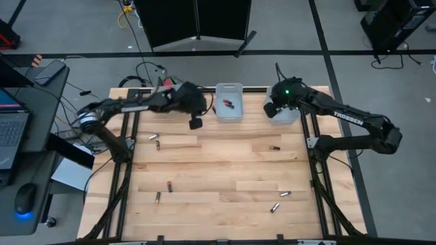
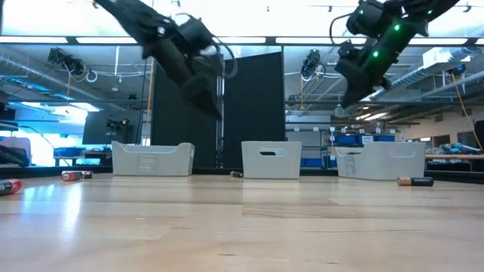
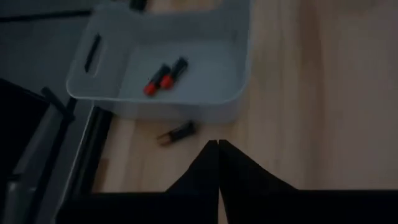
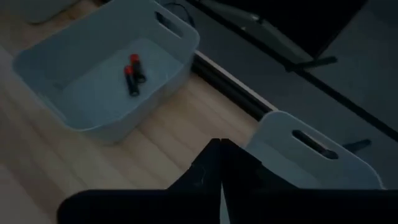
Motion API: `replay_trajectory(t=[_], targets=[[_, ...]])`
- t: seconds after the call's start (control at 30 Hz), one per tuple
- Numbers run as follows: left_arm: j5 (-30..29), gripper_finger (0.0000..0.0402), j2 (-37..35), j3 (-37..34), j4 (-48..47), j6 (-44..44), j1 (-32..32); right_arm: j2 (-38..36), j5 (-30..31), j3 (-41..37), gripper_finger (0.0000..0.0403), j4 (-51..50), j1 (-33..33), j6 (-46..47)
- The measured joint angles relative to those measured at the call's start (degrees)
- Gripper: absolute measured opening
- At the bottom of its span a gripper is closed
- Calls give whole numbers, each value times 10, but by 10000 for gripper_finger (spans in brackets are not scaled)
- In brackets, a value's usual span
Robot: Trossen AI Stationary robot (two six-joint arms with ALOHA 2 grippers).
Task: Sort batteries
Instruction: Put the black brown battery into the left bin
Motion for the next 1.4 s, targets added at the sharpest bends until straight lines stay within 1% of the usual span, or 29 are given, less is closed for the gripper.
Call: replay_trajectory(t=[0.1,0.23,0.3,0.37,0.43,0.5,0.57,0.67,0.9,1.07,1.2,1.4], targets=[[19,9,56,53,-49,75,27,0,0,0,29,-2,15,2],[35,8,121,97,-63,140,56,0,0,0,22,-3,24,1],[39,7,148,118,-62,163,66,0,0,0,15,-2,25,-2],[57,7,170,137,-59,181,74,0,0,0,11,-2,25,-5],[70,7,192,152,-64,199,80,0,0,0,12,-2,24,-8],[70,7,211,162,-67,208,83,0,0,0,17,-2,24,-11],[69,9,219,169,-67,215,84,0,0,0,24,-2,24,-12],[67,26,229,177,-62,221,84,0,0,0,26,-2,24,-12],[65,94,249,176,-76,241,83,0,0,0,13,-2,24,-19],[64,133,250,176,-61,253,85,0,0,0,22,-1,24,-21],[63,146,256,176,-53,270,87,0,0,0,24,-1,24,-21],[65,147,276,176,-43,287,87,0,-1,0,15,-1,24,-30]])
